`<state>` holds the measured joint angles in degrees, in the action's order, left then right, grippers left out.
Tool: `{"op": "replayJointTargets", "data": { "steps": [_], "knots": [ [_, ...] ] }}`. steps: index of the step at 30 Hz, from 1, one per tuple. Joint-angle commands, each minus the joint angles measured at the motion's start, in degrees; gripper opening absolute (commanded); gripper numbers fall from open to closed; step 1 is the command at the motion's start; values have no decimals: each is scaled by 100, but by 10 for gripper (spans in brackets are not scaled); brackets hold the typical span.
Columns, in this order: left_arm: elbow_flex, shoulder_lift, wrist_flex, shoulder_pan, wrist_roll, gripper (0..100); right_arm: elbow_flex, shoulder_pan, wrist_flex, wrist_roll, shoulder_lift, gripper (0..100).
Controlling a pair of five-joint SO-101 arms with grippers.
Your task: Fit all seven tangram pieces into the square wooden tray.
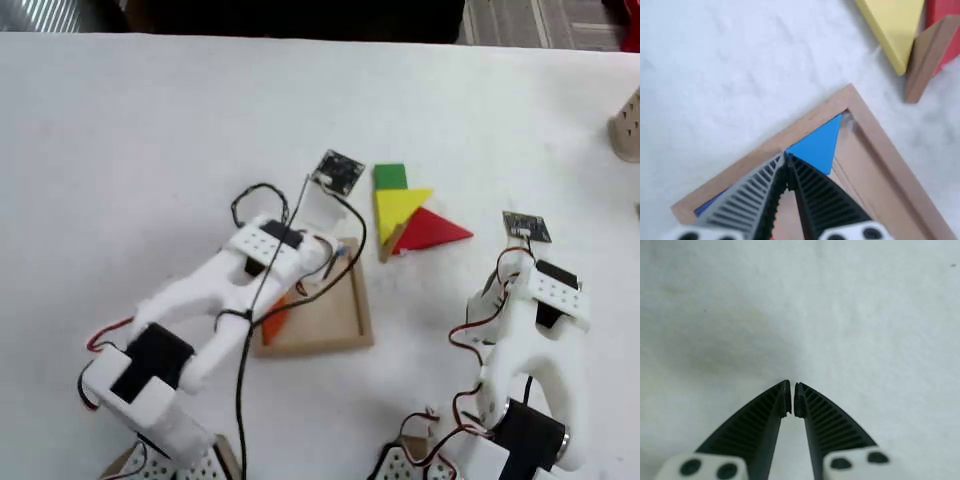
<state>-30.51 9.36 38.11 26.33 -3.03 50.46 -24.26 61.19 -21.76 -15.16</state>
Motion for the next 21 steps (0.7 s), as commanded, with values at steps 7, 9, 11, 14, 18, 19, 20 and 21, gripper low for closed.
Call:
{"op": "replayJointTargets", "data": {
  "steps": [7, 9, 11, 14, 18, 19, 20, 21],
  "knots": [
    [246, -84, 9, 22, -53, 23, -18, 84, -66, -88, -40, 17],
    [229, -330, 35, 22, -53, 23, -18, 84, -66, -97, -40, 17],
    [176, -620, 53, 31, -53, 23, -18, 84, -66, -97, -40, 17],
    [-70, -1103, 141, 13, -35, 23, -18, 84, -66, -97, -40, 17],
    [-580, -1921, 158, -84, -9, 23, -18, 84, -66, -97, -40, 17],
    [-738, -2149, 132, -127, -9, 23, -18, 84, -66, -97, -40, 17],
    [-870, -2360, 123, -154, -9, 23, -18, 84, -66, -97, -40, 17],
    [-985, -2563, 123, -224, -9, 23, -18, 84, -66, -97, -40, 17]
  ]
}}
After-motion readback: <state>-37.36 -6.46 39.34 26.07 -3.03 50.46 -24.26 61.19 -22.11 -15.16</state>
